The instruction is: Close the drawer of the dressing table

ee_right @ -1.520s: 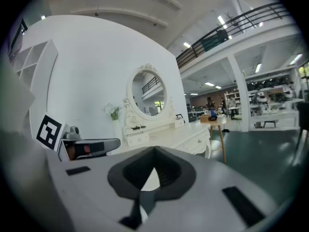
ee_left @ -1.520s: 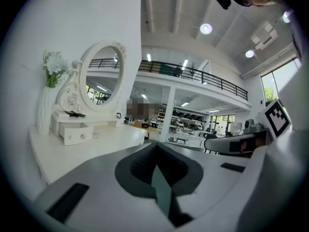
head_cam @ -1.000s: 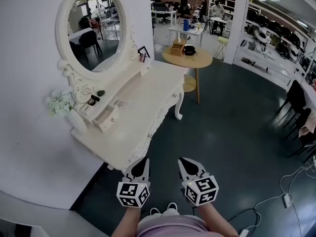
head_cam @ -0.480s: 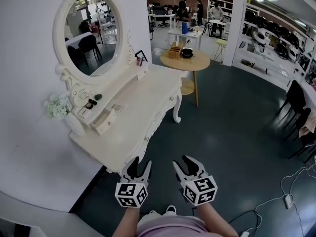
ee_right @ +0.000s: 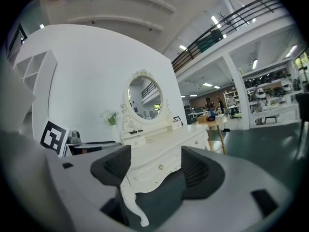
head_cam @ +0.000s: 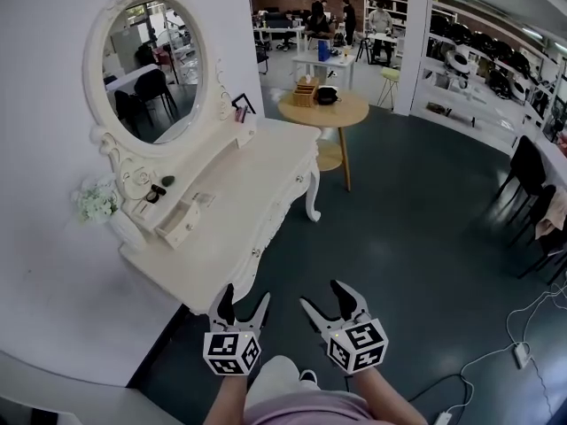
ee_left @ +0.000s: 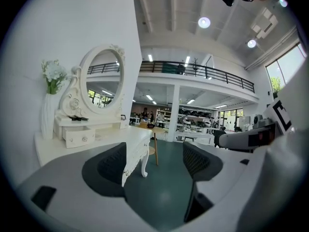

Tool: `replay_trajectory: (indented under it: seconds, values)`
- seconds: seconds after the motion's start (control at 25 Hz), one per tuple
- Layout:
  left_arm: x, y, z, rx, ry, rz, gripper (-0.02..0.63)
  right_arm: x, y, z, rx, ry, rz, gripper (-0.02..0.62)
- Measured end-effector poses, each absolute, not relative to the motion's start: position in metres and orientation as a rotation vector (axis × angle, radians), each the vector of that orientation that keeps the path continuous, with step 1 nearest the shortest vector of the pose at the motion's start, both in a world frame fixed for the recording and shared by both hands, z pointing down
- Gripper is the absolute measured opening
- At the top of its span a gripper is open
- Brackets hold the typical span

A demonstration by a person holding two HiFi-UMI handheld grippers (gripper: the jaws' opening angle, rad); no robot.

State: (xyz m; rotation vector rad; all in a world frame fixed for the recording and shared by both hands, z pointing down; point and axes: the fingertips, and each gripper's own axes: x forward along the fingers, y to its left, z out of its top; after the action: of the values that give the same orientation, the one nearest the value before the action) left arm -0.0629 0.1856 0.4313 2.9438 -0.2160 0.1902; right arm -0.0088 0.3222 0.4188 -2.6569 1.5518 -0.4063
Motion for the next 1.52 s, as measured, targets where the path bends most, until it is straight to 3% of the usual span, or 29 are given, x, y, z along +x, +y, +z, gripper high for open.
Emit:
replay_trajectory:
  seconds: [0.4,1.04,1.52]
  values:
    - [-0.032,0.158,0.438,2.94,-0.216,0.207,0.383,0.025,0.287,0.427,-2.652,1.562,-0.437,0.374]
    - [0.096,0.0,0.446,2.894,-0.325,0.203,0.383,0.16,0.129,0.432,-2.643,1.665,-0.459,0.362]
    - [0.091,-0.082,0.451,2.835,-0.502,0.179,0.383,0.168,0.021,0.439,-2.546,1.906,-0.506,0.354]
